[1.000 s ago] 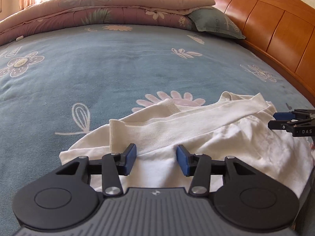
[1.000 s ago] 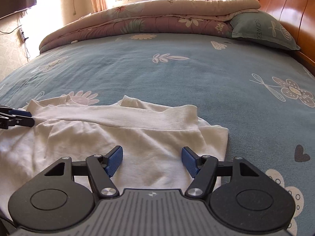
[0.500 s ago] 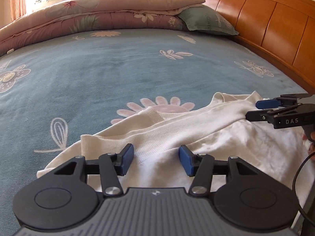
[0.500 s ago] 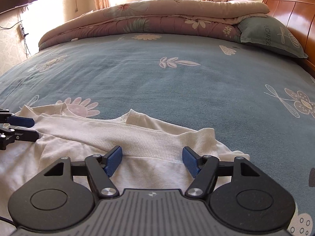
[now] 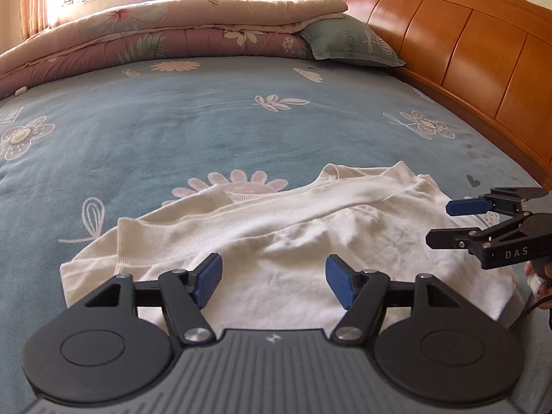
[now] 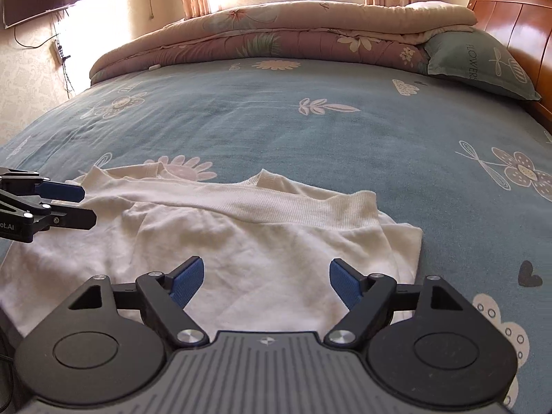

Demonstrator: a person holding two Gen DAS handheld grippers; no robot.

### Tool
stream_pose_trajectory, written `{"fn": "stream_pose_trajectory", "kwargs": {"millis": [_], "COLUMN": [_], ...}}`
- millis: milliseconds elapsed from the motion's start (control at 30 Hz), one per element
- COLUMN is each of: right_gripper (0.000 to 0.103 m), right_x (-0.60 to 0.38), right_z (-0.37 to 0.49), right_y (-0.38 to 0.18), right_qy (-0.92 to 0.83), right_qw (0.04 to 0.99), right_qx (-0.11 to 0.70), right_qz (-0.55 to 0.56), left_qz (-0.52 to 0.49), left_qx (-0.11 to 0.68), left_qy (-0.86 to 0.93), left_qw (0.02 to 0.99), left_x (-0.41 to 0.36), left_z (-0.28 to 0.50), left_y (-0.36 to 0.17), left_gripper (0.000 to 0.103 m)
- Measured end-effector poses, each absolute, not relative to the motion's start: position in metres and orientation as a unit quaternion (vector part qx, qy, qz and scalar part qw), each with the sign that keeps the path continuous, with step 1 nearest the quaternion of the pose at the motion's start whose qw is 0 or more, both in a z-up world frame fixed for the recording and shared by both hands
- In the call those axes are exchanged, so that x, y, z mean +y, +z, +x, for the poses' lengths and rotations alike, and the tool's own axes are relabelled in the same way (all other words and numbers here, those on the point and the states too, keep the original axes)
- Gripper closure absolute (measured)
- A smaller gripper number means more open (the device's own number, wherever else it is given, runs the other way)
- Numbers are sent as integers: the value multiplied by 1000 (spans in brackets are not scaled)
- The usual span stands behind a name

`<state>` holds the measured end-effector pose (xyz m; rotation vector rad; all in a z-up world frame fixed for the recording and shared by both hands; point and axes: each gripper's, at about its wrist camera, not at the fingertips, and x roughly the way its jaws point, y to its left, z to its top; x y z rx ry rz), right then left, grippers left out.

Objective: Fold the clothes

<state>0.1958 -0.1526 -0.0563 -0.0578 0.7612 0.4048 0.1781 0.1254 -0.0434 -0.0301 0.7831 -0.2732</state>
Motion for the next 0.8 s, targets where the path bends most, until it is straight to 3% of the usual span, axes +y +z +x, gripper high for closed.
{"fn": "stream_pose_trajectory", "kwargs": {"millis": [100,400,700,800], "right_gripper": [18,14,12,12], "right_x": [-167,-162,-170,-173], "right_z": [185,169,171,168], "right_y": [-66,-53,-73,-68], "right_qy": [175,205,211,216], "right_qw": [908,914,906,910], "right_qx": [382,350,366,354], "right_qz": [-12,-7,-6,-1], "left_qz": [-29,-109,-91,-118], "left_qx": [426,382,422,412], "left_qy": [-77,-186,-192,-196], "left_qw": [901,899,881,882], "left_x": [136,98,51,58], "left_z": [177,190,237,234], "left_y": [-61,-20,-63,-53], "left_gripper": [35,27,28,28]}}
